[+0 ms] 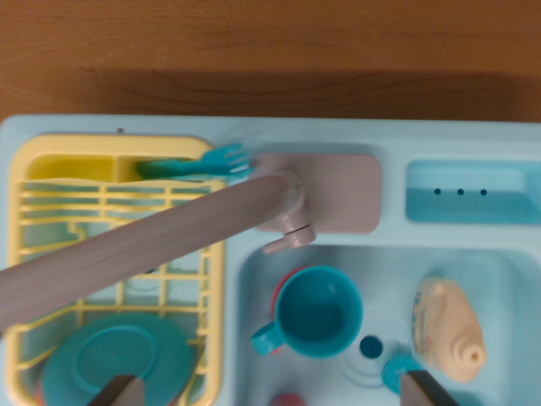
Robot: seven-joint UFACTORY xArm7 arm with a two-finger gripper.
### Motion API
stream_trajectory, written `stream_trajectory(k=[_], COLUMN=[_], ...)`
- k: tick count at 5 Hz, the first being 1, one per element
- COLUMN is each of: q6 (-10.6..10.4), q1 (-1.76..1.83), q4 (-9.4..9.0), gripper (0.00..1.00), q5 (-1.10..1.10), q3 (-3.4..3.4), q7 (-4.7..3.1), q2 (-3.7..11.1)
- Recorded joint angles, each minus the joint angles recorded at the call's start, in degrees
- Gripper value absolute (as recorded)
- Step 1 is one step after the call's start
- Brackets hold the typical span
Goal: Pick detergent from the sink
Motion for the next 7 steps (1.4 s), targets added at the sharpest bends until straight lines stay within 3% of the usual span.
stream_trajectory(k=[1,2,3,4,5,6,7], q6=[-2.5,-2.5,-5.0,-5.0,-7.6,-7.6,-10.3], q1=[-0.54,-0.54,-1.09,-1.09,-1.68,-1.68,-2.28], q4=[-1.90,-1.90,-3.81,-3.81,-5.85,-5.85,-7.93], gripper=[0.00,0.00,0.00,0.00,0.00,0.00,0.00], q5=[0.30,0.30,0.61,0.61,0.94,0.94,1.27], q3=[-0.54,-0.54,-1.08,-1.08,-1.66,-1.66,-2.25], q7=[-1.54,-1.54,-3.09,-3.09,-4.74,-4.74,-6.43], q2=[0.71,0.71,1.43,1.43,2.19,2.19,2.98])
